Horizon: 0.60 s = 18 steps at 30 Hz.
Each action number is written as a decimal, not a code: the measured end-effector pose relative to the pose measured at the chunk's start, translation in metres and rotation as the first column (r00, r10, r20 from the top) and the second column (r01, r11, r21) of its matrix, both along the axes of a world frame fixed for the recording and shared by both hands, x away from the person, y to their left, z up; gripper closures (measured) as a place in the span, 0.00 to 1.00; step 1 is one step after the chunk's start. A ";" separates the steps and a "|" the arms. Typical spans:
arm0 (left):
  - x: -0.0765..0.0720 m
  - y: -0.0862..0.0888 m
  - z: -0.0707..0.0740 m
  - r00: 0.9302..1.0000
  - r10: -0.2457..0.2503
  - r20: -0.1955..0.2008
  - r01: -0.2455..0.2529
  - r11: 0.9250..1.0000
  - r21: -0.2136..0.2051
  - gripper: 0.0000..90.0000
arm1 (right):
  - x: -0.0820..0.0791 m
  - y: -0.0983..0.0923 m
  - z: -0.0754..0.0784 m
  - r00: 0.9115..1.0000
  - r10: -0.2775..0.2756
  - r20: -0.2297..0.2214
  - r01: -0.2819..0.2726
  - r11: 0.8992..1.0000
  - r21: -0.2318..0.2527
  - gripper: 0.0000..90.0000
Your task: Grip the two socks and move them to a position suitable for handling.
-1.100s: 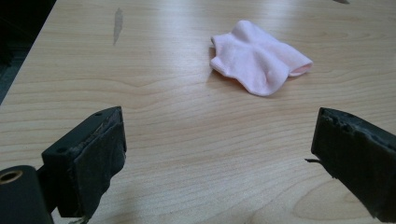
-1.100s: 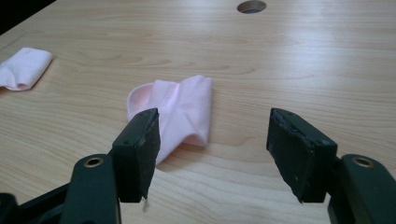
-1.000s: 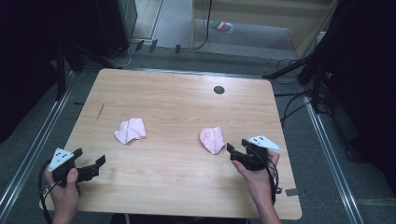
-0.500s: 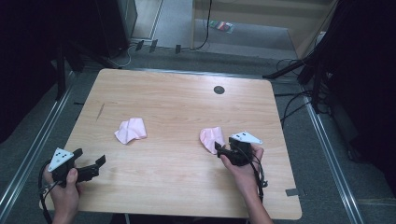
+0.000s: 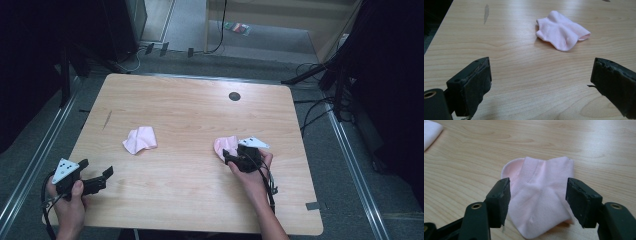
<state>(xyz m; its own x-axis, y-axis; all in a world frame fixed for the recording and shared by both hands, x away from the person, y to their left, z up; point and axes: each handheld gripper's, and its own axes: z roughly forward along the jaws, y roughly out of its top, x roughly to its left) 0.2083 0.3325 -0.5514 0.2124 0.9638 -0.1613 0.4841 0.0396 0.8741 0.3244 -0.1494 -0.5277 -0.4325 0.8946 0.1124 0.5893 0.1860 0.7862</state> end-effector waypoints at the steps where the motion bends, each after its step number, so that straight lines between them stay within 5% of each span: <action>1: 0.000 0.000 0.000 1.000 0.000 0.000 0.000 1.000 0.000 0.04 | 0.001 0.001 -0.001 1.000 -0.001 -0.005 0.001 1.000 -0.006 0.38; 18: 0.000 0.001 0.000 1.000 0.004 -0.002 -0.004 1.000 0.001 0.06 | 0.017 0.011 -0.020 1.000 -0.009 -0.019 0.007 0.997 -0.075 0.31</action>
